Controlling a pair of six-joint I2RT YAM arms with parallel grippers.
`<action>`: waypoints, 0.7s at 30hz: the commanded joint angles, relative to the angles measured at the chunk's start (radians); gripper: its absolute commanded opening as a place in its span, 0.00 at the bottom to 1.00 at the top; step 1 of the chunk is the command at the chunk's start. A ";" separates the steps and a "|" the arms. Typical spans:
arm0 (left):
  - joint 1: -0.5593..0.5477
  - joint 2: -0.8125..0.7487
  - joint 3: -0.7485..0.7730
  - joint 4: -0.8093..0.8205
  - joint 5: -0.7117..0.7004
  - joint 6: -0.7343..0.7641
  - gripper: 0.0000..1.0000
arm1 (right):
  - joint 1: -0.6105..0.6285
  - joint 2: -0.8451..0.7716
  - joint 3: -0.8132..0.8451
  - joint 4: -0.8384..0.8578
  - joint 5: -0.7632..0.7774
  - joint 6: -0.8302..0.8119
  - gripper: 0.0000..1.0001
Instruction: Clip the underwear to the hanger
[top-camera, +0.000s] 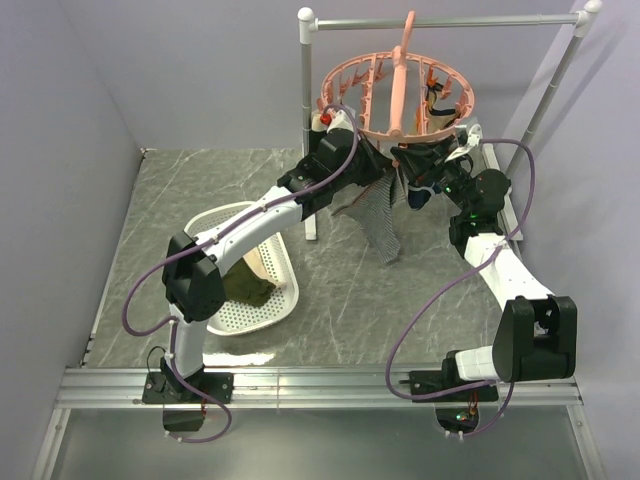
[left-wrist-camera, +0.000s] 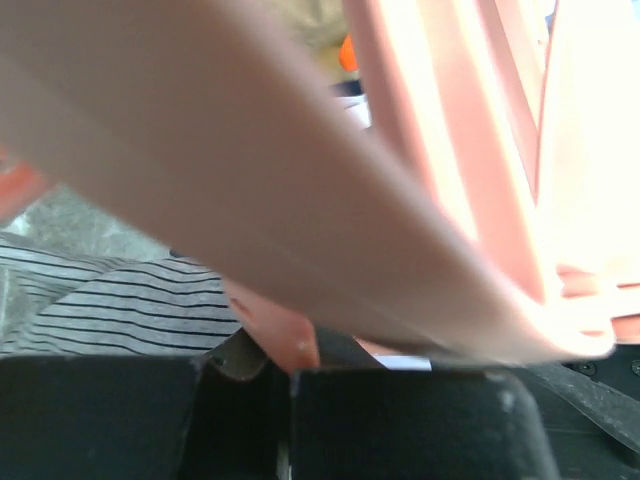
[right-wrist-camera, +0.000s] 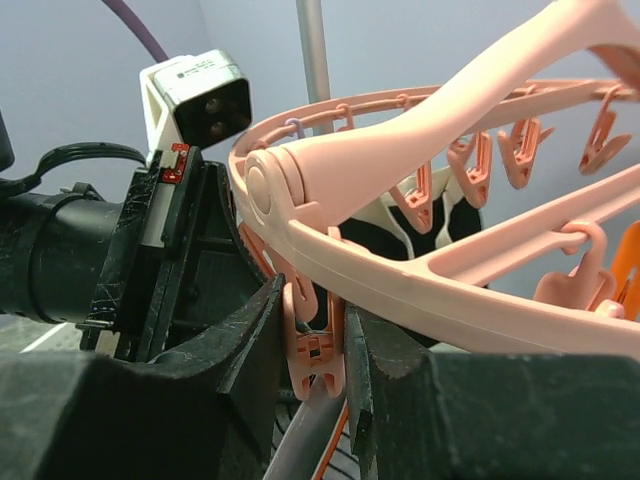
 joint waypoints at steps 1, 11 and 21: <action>0.003 -0.013 0.016 0.066 0.049 -0.045 0.00 | 0.010 -0.033 -0.005 0.075 0.002 -0.037 0.00; 0.014 -0.050 -0.069 0.184 0.133 -0.062 0.00 | 0.012 -0.045 -0.018 0.070 0.003 -0.104 0.00; 0.025 -0.034 -0.059 0.153 0.173 -0.083 0.00 | 0.013 -0.045 -0.019 0.085 -0.056 -0.092 0.00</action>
